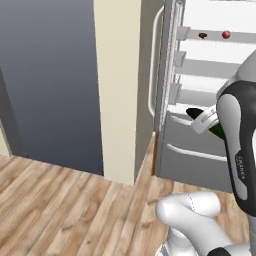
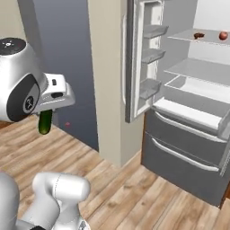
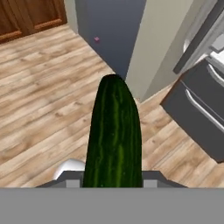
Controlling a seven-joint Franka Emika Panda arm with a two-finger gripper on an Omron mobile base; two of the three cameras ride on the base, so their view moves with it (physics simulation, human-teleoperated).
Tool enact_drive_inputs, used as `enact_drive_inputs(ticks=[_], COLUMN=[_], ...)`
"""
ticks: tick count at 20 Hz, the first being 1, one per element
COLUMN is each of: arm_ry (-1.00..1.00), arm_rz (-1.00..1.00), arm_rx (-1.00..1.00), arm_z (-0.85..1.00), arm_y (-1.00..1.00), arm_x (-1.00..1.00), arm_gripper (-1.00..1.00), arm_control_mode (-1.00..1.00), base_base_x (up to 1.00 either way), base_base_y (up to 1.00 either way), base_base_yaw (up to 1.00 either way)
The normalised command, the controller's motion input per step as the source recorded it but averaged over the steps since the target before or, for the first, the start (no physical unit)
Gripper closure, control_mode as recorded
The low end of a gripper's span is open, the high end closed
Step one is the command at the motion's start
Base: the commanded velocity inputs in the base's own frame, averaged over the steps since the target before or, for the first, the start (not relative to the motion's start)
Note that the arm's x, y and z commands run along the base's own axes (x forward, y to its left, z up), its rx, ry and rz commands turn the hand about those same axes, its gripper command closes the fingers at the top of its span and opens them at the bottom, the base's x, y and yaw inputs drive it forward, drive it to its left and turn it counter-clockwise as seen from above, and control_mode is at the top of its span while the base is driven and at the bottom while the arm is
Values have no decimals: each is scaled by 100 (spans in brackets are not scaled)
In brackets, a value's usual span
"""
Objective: Open the fridge, remove the peach, cucumber, and chicken drumstick, and place them on any counter.
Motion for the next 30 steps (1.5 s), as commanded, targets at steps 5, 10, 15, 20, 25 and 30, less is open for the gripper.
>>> enact_drive_inputs(ticks=[5, 10, 15, 20, 25, 30], arm_ry=[0, 0, 0, 0, 0, 0], arm_rz=[0, 0, 0, 0, 0, 0], arm_rx=[0, 0, 0, 0, 0, 0], arm_z=[0, 0, 0, 0, 0, 0], arm_y=[0, 0, 0, 0, 0, 0], arm_x=[0, 0, 0, 0, 0, 0], arm_gripper=[100, 100, 100, 100, 100, 100], arm_control_mode=[100, 100, 100, 100, 100, 100], base_base_x=[-20, -3, 10, 3, 24, 87], base_base_y=[37, 46, 63, 45, 14, -6], base_base_yaw=[51, 58, 64, 64, 51, 18])
